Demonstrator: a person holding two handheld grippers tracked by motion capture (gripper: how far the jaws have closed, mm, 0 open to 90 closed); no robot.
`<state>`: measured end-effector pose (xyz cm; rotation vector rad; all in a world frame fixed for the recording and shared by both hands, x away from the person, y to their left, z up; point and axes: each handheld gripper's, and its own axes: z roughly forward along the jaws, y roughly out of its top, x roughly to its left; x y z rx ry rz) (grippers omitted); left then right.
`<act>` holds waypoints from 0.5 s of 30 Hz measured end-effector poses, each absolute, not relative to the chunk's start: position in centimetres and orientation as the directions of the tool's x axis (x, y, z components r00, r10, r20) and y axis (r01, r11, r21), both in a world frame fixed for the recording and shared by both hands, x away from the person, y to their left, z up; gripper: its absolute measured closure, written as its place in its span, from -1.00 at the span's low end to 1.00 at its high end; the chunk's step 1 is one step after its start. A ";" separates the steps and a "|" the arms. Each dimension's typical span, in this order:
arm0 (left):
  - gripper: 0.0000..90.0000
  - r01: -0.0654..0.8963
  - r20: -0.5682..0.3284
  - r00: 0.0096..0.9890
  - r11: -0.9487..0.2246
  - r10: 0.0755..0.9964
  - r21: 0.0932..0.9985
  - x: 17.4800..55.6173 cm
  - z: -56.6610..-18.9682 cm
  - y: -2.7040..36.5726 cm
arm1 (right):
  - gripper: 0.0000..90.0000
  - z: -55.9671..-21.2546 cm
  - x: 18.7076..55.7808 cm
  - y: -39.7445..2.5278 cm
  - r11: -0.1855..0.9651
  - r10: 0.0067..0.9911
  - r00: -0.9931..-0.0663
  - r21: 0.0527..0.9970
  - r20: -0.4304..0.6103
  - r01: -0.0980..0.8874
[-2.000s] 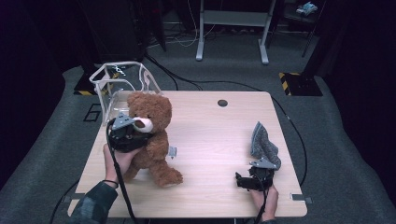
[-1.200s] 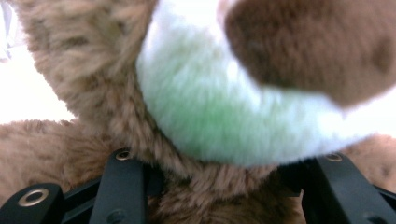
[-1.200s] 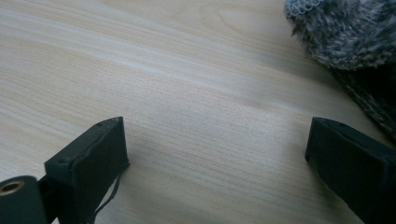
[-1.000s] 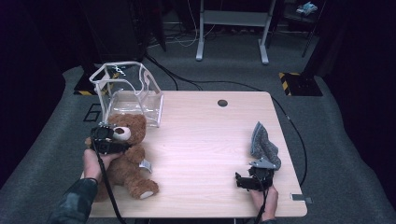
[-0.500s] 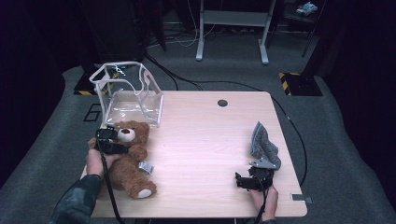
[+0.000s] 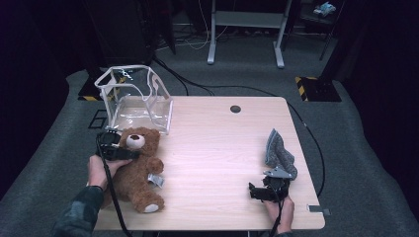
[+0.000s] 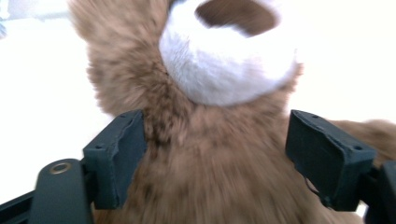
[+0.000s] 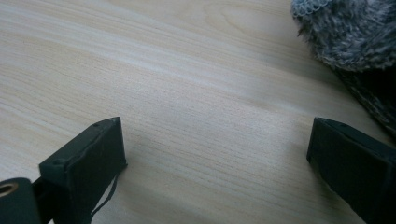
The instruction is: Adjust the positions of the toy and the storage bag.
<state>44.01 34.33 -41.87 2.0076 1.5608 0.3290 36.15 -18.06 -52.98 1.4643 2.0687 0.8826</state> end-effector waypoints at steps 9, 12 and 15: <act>-0.73 0.747 -0.075 0.307 -0.191 0.949 0.636 45.1 -38.4 32.9 | -0.93 -53.0 36.2 -18.0 0.225 0.944 -0.331 0.723 0.005 0.654; -0.75 0.743 -0.076 0.312 -0.194 0.947 0.640 45.7 -37.7 32.4 | -0.93 -53.0 36.2 -18.0 0.225 0.944 -0.331 0.723 0.005 0.654; -0.80 0.725 -0.057 0.319 -0.205 0.946 0.658 46.5 -36.5 31.6 | -0.93 -53.0 36.2 -18.0 0.225 0.944 -0.331 0.723 0.005 0.653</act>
